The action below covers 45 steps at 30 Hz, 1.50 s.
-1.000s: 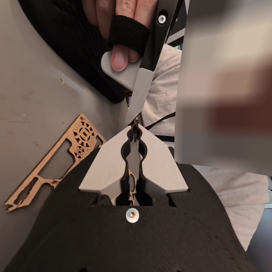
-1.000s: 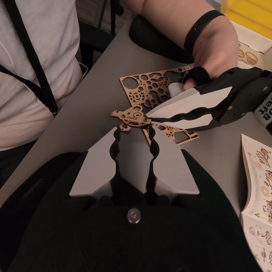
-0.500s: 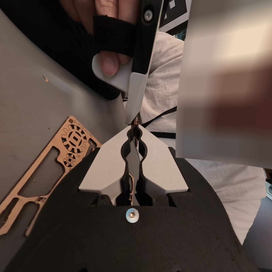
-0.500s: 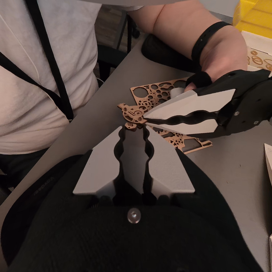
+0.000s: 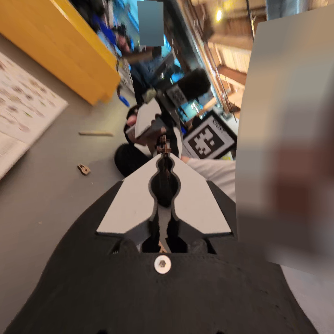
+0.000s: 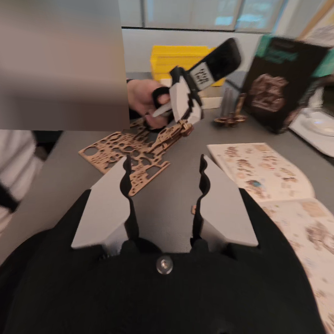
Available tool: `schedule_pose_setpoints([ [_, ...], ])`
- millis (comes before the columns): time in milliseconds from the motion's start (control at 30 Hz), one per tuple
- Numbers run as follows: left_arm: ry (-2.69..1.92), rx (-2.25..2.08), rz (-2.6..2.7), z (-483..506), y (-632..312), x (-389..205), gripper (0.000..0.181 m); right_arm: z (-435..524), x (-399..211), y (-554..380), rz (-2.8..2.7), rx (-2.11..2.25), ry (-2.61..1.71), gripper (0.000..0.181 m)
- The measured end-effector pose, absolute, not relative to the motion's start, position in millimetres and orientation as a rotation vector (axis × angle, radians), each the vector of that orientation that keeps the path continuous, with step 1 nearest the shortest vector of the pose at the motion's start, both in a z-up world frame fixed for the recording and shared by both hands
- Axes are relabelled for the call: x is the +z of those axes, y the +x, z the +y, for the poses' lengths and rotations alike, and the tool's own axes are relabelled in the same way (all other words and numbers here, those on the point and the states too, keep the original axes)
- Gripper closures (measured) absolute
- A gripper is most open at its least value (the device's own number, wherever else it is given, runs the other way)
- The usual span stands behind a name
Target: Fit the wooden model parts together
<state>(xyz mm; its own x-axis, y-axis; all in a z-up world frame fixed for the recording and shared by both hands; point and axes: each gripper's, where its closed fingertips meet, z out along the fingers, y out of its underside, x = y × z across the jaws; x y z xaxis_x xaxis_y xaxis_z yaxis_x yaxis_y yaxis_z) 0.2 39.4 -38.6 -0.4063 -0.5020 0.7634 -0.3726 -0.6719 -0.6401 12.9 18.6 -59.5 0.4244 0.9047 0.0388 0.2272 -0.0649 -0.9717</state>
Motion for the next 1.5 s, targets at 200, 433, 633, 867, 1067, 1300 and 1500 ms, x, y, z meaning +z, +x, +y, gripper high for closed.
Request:
schedule_pose_setpoints([
  [200, -1.499, -2.135, 1.115, 52.1, 1.0, -18.2, 0.181, 34.7, -48.7, -6.4, -0.759, 0.84, -1.65, 0.113],
  [433, -1.347, -1.894, 1.197, 45.8, 1.5, -10.5, 0.181, 29.7, -40.4, -4.4, -0.611, 1.214, -1.595, 0.18],
  [633, -1.27, -1.829, 1.266, 38.2, 0.8, -9.5, 0.18, 36.1, -29.3, 8.0, -0.512, 1.268, -1.545, 0.169],
  [867, -1.157, -1.836, 1.406, 22.2, -5.2, -9.5, 0.176, 27.1, -36.1, 4.8, -0.845, 0.803, -1.512, 0.173],
  [1067, -1.053, -1.442, 1.59, 30.7, -13.4, -16.9, 0.145, 23.2, -45.4, 8.2, -1.138, 0.214, -1.433, 0.173],
  [1300, -0.877, -1.093, 1.852, 5.2, -19.8, -42.7, 0.158, 21.3, -64.8, 2.8, -1.301, -0.035, -1.42, 0.173],
  [1500, -0.868, -1.009, 1.905, 7.8, -18.8, -58.2, 0.169, 20.5, -73.1, 3.0, -1.314, 0.009, -1.485, 0.173],
])
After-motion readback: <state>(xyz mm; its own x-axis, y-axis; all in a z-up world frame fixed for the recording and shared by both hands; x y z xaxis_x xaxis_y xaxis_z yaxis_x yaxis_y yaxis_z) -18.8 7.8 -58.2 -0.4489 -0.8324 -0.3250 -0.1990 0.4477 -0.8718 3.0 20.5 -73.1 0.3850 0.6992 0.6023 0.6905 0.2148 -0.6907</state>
